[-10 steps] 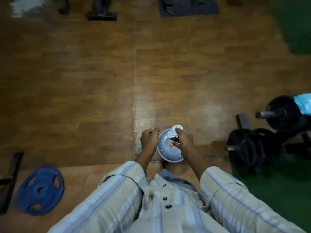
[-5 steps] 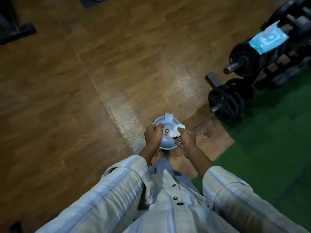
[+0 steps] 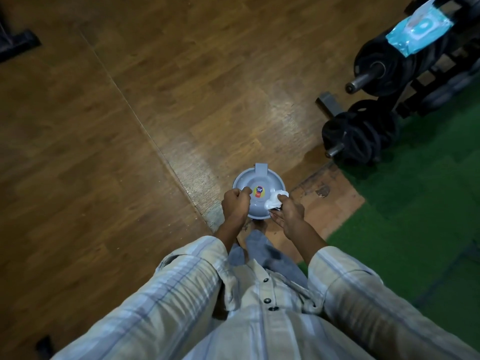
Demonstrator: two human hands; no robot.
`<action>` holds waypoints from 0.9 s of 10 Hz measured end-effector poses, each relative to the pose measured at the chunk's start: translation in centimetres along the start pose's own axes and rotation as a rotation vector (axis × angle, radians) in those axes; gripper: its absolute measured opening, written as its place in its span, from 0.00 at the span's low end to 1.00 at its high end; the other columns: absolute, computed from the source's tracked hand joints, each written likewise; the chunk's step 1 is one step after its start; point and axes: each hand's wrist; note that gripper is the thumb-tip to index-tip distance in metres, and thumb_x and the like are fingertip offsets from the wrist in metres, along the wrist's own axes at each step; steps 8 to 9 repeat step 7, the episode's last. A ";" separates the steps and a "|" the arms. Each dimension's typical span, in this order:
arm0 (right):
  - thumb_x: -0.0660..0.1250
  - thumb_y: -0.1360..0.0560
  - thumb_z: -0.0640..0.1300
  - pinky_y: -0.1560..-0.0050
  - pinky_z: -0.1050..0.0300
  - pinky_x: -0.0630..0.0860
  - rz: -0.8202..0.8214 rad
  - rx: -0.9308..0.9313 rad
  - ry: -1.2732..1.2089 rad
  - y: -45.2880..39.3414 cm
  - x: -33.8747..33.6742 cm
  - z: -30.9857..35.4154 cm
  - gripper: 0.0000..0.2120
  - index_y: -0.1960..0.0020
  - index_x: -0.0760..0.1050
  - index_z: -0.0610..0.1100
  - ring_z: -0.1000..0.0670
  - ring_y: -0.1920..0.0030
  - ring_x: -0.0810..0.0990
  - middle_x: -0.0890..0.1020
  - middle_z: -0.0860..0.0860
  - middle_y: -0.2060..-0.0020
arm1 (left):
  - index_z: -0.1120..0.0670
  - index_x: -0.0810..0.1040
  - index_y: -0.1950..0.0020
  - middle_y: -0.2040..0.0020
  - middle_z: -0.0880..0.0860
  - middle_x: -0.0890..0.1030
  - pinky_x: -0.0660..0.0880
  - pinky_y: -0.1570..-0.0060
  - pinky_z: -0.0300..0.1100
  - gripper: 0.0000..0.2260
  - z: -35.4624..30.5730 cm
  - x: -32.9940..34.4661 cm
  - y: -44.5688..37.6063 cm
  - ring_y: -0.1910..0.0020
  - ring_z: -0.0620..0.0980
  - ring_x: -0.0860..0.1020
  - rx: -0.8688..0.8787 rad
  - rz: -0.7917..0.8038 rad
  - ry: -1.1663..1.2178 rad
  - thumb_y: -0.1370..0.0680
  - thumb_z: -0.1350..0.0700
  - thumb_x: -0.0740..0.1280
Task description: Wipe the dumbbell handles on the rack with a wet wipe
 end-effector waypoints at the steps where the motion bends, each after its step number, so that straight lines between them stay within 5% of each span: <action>1: 0.66 0.19 0.40 0.49 0.48 0.81 -0.022 0.003 -0.005 -0.2 -0.3 -0.5 0.09 0.39 0.74 0.41 0.39 0.48 0.82 0.81 0.42 0.52 | 0.65 0.78 0.60 0.68 0.58 0.78 0.79 0.62 0.58 0.21 0.4 0.1 0.0 0.68 0.54 0.76 -0.015 0.002 -0.012 0.34 0.45 0.67; 3: 0.69 0.21 0.38 0.47 0.44 0.83 -0.091 0.020 0.064 -2.1 -1.4 -1.9 0.06 0.45 0.75 0.40 0.38 0.49 0.84 0.82 0.40 0.53 | 0.61 0.78 0.63 0.70 0.55 0.77 0.79 0.63 0.59 0.19 1.2 0.4 -0.6 0.70 0.51 0.75 -0.024 0.008 -0.053 0.35 0.44 0.66; 4: 0.70 0.22 0.36 0.44 0.42 0.82 -0.101 0.038 0.108 -2.4 -1.9 -2.7 0.07 0.45 0.75 0.39 0.39 0.50 0.85 0.82 0.38 0.50 | 0.65 0.78 0.60 0.68 0.61 0.79 0.78 0.65 0.56 0.21 0.9 0.3 -0.1 0.70 0.51 0.75 -0.022 0.009 -0.070 0.34 0.45 0.66; 6: 0.77 0.28 0.36 0.63 0.52 0.83 -0.185 0.029 0.088 -4.9 -1.9 -3.1 0.20 0.40 0.76 0.31 0.43 0.60 0.85 0.83 0.39 0.52 | 0.63 0.77 0.62 0.64 0.62 0.81 0.78 0.65 0.55 0.24 1.4 0.9 -0.6 0.70 0.51 0.75 -0.026 0.016 -0.070 0.36 0.41 0.66; 7: 0.68 0.19 0.36 0.42 0.49 0.82 -0.032 0.068 0.003 -4.7 -0.1 -2.0 0.12 0.37 0.74 0.34 0.45 0.49 0.81 0.80 0.41 0.49 | 0.56 0.75 0.66 0.66 0.62 0.80 0.73 0.66 0.50 0.18 1.6 1.2 -1.1 0.70 0.51 0.74 -0.015 0.005 -0.064 0.37 0.40 0.66; 9: 0.68 0.19 0.36 0.42 0.49 0.82 -0.032 0.068 0.003 -4.7 -0.1 -2.0 0.12 0.37 0.74 0.34 0.45 0.49 0.81 0.80 0.41 0.49 | 0.56 0.75 0.66 0.66 0.62 0.80 0.73 0.66 0.50 0.18 1.6 1.2 -1.1 0.70 0.51 0.74 -0.015 0.005 -0.064 0.37 0.40 0.66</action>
Point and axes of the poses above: each hand's wrist, its own y-axis away from the middle knuckle, its own x-axis out of the palm, z = x × y
